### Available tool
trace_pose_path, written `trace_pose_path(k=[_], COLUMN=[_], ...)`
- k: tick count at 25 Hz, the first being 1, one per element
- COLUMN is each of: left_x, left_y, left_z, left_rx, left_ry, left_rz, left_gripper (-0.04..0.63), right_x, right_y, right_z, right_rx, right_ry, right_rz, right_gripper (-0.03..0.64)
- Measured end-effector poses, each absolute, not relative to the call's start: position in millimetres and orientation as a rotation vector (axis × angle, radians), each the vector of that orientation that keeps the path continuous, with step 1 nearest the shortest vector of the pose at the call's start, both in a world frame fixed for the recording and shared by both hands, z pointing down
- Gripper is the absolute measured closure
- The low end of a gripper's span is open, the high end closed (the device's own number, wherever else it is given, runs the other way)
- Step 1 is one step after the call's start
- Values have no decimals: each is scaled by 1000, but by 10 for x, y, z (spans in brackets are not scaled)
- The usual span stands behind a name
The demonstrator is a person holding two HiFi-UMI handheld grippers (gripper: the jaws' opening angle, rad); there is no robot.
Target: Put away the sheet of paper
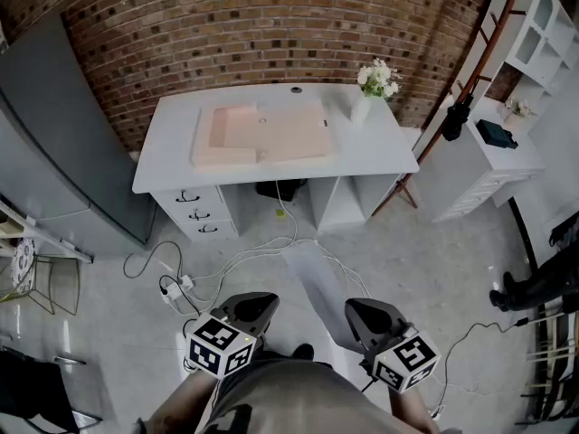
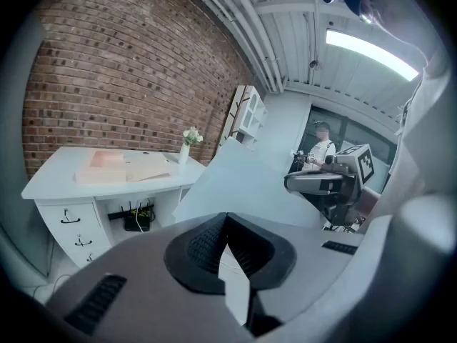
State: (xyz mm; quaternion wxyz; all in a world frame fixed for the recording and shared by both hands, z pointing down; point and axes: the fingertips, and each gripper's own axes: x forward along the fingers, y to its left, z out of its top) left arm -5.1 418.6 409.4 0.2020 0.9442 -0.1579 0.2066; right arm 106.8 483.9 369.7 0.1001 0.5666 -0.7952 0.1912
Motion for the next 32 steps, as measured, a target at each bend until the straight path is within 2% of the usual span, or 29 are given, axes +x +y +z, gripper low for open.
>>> trace_pose_path(k=[22,32], left_x=[353,537], left_y=[4263,3997], left_z=[3936,4056], left_rx=[2638,2644], left_ry=[-614,-499], left_rz=[586,545], left_gripper=[581,581], right_x=[1716,1882], right_y=[4872,4611], right_z=[3601,3551], right_rx=[1642,1814], right_ry=[-2458,-2462], right_rz=[522,701], right_gripper=[594,594])
